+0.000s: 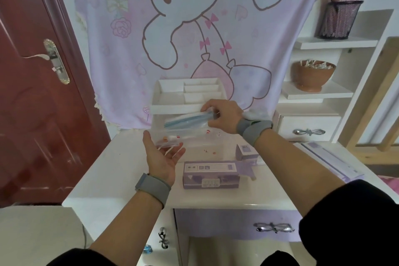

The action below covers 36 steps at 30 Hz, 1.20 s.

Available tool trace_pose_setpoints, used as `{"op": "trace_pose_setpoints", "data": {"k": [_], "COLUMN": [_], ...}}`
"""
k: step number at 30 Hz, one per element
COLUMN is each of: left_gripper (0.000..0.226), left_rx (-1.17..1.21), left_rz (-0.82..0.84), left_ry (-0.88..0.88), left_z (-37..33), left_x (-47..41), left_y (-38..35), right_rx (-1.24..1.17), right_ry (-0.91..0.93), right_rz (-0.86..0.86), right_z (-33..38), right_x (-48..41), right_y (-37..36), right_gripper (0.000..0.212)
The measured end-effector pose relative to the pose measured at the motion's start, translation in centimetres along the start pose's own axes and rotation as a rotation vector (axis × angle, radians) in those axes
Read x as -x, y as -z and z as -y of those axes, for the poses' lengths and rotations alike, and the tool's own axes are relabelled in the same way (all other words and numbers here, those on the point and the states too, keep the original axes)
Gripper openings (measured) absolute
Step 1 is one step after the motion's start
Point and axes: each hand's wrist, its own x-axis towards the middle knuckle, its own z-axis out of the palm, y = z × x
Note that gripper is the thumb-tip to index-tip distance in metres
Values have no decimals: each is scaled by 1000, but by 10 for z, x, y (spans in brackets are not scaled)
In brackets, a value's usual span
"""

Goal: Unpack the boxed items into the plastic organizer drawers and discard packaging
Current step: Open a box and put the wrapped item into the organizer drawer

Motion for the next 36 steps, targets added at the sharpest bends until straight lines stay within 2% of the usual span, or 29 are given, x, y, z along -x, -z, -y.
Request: {"op": "trace_pose_setpoints", "data": {"k": [6, 8, 11, 14, 19, 21, 25, 30, 33, 36], "left_gripper": [54, 54, 59, 57, 51, 50, 51, 52, 50, 52], "left_rx": [-95, -104, -118, -122, -138, -151, -163, -187, -199, -210], "left_rz": [7, 7, 19, 17, 8, 6, -12, -19, -12, -14], "left_ry": [-21, -27, -36, -56, -73, -76, -75, -73, -72, -87], "left_z": [-1, -2, -4, -4, -3, -3, -4, -3, -4, -3], "left_x": [-4, -6, -5, -6, -6, -6, -6, -9, -10, -12], "left_y": [2, 4, 3, 2, 0, 1, 1, 0, -1, 0], "right_rx": [419, 452, 378, 243, 194, 280, 614, 702, 649, 475], "right_ry": [61, 54, -3, -57, 3, 6, 104, 130, 124, 89], "right_rz": [258, 345, 433, 387, 296, 299, 281, 214, 253, 275], "right_z": [13, 18, 22, 20, 14, 16, 18, 10, 5, -3], "right_x": [-11, -13, -12, -13, -18, -26, -37, -41, -41, -35], "right_y": [12, 17, 27, 27, 18, 18, 8, 0, 2, 10], "right_gripper": [37, 44, 50, 34, 33, 38, 44, 32, 42, 50]}}
